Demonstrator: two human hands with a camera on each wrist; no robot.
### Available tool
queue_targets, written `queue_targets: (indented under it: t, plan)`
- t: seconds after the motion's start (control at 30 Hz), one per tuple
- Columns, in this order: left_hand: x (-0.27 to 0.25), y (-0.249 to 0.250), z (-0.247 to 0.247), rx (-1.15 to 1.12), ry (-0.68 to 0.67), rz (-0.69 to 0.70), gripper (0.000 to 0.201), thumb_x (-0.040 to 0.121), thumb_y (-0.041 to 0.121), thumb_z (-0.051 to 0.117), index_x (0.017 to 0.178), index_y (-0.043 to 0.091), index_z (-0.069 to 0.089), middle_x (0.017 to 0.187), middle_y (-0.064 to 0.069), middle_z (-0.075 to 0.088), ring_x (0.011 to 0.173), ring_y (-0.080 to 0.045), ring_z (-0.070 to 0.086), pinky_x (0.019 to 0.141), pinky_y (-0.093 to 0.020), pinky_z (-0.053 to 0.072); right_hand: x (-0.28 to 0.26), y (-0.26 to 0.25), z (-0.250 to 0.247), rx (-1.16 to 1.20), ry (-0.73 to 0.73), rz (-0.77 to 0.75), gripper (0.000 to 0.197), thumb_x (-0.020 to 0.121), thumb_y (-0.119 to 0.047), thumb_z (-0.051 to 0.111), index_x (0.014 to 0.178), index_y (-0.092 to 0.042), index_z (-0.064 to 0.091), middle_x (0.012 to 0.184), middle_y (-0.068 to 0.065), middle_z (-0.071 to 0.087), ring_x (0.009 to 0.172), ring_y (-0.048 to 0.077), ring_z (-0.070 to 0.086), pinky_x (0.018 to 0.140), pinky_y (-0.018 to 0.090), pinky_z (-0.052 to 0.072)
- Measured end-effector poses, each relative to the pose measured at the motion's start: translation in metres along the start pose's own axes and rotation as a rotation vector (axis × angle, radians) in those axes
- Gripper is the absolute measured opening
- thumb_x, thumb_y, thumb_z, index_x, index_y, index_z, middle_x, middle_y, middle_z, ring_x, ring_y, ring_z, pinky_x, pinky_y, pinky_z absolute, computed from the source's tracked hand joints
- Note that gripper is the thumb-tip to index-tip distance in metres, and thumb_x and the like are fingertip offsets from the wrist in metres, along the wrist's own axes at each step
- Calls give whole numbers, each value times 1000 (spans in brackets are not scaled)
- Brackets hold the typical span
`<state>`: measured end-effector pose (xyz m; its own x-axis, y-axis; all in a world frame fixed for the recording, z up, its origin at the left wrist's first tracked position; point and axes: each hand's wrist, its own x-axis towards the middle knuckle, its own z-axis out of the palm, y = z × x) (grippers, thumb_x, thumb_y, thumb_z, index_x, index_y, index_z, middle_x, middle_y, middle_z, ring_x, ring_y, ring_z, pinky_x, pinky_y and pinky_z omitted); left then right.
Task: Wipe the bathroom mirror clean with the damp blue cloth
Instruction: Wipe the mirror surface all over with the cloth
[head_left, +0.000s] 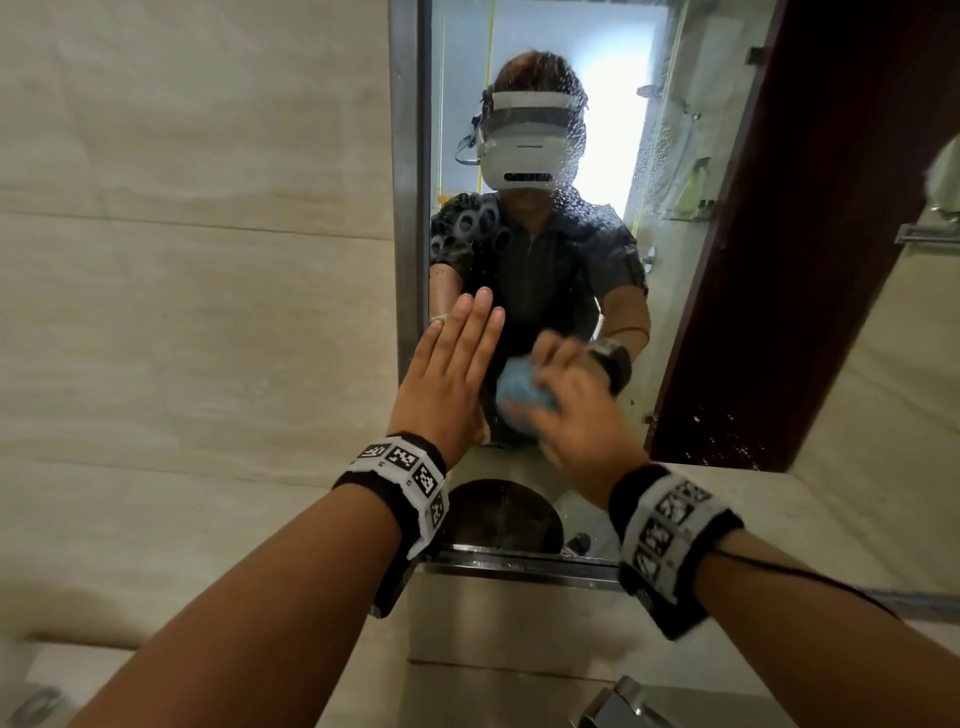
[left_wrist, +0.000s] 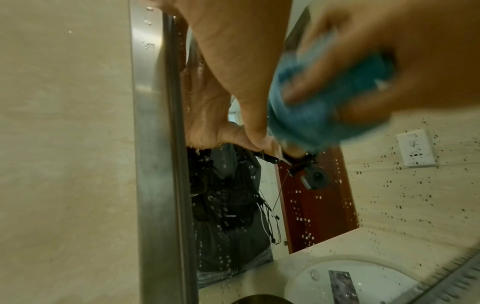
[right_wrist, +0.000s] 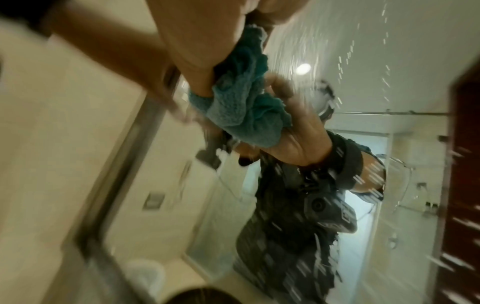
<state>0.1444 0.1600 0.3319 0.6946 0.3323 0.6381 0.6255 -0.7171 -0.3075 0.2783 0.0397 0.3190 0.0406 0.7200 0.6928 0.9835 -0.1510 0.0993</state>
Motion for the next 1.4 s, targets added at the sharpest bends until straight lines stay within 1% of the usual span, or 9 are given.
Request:
queue_targets:
  t: [0.13, 0.33, 0.53, 0.63, 0.73, 0.93, 1.13, 1.27, 1.4]
  plan:
    - [0, 1, -3, -1, -22, 2, 127, 71, 59, 67, 144, 9, -24, 150, -10, -31, 141, -24, -24, 117, -39, -7, -16, 13, -1, -109, -192, -209, 38, 82, -26, 68, 119, -17, 61, 119, 15, 55, 103, 31, 53, 85, 45, 49]
    - [-2, 1, -10, -76, -36, 7, 118, 78, 50, 65, 145, 10, -23, 153, -10, -27, 142, -24, -21, 118, -38, -4, 28, 11, -52, 44, 322, 125, 51, 74, -1, 67, 123, -15, 61, 122, 19, 51, 106, 30, 38, 90, 46, 44]
    - [-11, -8, -24, -257, -62, 98, 115, 74, 50, 70, 151, 13, -7, 156, -8, -19, 145, -24, -10, 118, -40, 14, -32, 5, 1, -65, -62, -117, 62, 66, -12, 81, 124, -16, 59, 123, 19, 55, 106, 35, 52, 88, 45, 50]
    - [-27, 0, -25, -310, 13, 154, 100, 71, 46, 74, 148, 9, 23, 157, -13, 7, 144, -28, 10, 116, -42, 21, -31, 2, -8, 55, -59, 39, 77, 66, -13, 80, 133, -21, 43, 126, 16, 51, 108, 34, 54, 88, 46, 50]
    - [-36, 13, -21, -311, 107, 269, 71, 69, 39, 76, 128, 9, 50, 143, -15, 40, 133, -30, 35, 110, -44, 33, -26, -3, -22, -1, 8, 220, 65, 62, -16, 80, 121, -14, 54, 115, 9, 56, 98, 29, 55, 82, 42, 49]
    - [-22, 32, -11, -312, 209, 479, 58, 76, 18, 73, 129, 16, 48, 140, -14, 46, 128, -29, 44, 108, -43, 33, -22, 1, -36, 260, 19, 276, 40, 77, -2, 63, 116, -11, 58, 113, 4, 55, 103, 19, 51, 88, 29, 42]
    - [5, 30, -3, -328, 325, 472, 56, 73, 17, 66, 124, 20, 43, 122, -18, 53, 101, -33, 58, 85, -44, 50, -11, 5, -47, 442, 45, 282, 60, 79, 0, 63, 132, -19, 44, 132, -1, 44, 118, 3, 39, 100, 9, 29]
    - [11, 15, -4, -280, 405, 414, 56, 74, 18, 67, 125, 21, 42, 118, -13, 39, 90, -31, 57, 81, -45, 50, -16, 14, -59, 245, 123, 187, 63, 76, -15, 64, 135, -19, 40, 131, -1, 43, 118, 14, 44, 98, 35, 43]
    - [30, -5, -23, -228, 505, 261, 52, 80, 12, 65, 128, 11, 44, 118, -14, 36, 89, -33, 53, 76, -42, 47, 2, 18, -68, -103, 175, 247, 71, 75, -18, 62, 140, -22, 35, 149, 9, 25, 135, 29, 27, 109, 52, 25]
